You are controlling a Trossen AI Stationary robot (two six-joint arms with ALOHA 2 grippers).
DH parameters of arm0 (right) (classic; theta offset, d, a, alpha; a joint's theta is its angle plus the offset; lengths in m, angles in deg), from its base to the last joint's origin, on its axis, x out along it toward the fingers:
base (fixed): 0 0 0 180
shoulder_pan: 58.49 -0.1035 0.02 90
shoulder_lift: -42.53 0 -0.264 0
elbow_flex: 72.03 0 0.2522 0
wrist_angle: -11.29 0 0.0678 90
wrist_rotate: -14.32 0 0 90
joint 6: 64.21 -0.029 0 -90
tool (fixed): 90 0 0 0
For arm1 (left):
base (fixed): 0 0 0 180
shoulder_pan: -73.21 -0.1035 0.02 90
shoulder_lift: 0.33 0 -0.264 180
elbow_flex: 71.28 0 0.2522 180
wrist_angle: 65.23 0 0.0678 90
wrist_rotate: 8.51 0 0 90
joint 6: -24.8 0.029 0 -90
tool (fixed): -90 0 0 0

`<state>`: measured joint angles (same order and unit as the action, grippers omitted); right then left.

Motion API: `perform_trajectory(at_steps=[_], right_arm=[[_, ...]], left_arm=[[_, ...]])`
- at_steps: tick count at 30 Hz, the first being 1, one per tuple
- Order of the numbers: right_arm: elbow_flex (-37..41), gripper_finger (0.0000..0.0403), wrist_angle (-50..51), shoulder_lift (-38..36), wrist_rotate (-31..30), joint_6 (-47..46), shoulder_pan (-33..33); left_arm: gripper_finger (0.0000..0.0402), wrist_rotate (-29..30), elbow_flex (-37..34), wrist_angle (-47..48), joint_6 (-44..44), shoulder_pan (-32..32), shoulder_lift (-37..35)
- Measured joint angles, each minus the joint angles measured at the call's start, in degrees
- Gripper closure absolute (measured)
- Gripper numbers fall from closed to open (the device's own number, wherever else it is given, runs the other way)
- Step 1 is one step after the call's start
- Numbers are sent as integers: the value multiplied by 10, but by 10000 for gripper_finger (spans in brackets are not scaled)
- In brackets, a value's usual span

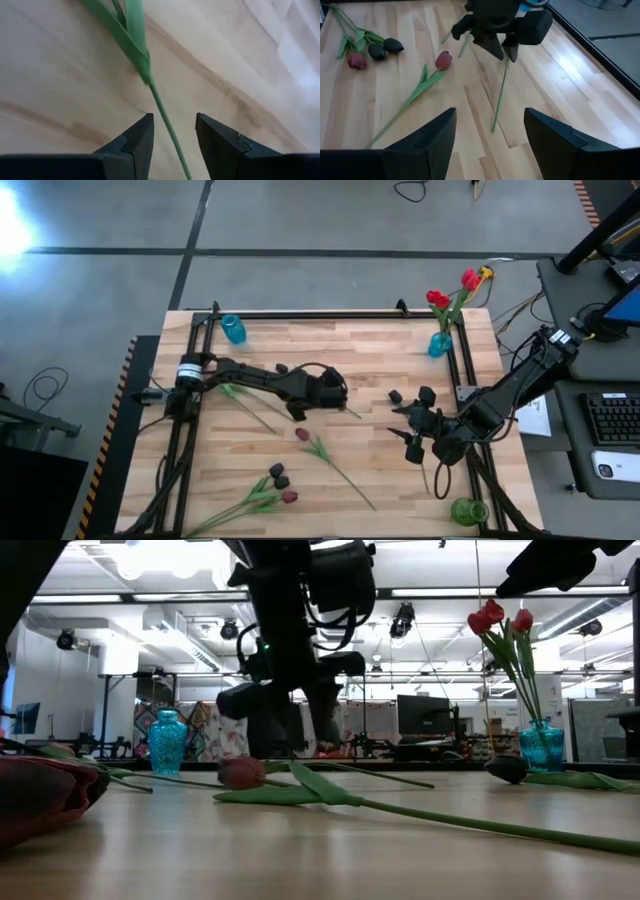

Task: Sort flowers into vase by color
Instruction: Put the black tulip into the left blue vase

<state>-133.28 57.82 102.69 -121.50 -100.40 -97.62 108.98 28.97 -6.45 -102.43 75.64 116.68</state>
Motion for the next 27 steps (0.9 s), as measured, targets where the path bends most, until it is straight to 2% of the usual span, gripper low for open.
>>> perform_trajectory(at_steps=[6,10,14,19,27], right_arm=[[0,177,0,0,13,-3,0],[0,177,0,0,13,-3,0],[0,177,0,-1,14,-4,0],[0,177,0,-1,43,-5,-3],[0,177,0,-1,45,-4,-13]], left_arm=[[267,-1,1,19,-90,-1,13],[267,-28,-12,-1,-100,-16,25],[267,-31,-22,-46,-100,-32,36],[267,-33,-32,-45,-98,-58,35],[281,-29,-37,-14,-68,-84,33]])
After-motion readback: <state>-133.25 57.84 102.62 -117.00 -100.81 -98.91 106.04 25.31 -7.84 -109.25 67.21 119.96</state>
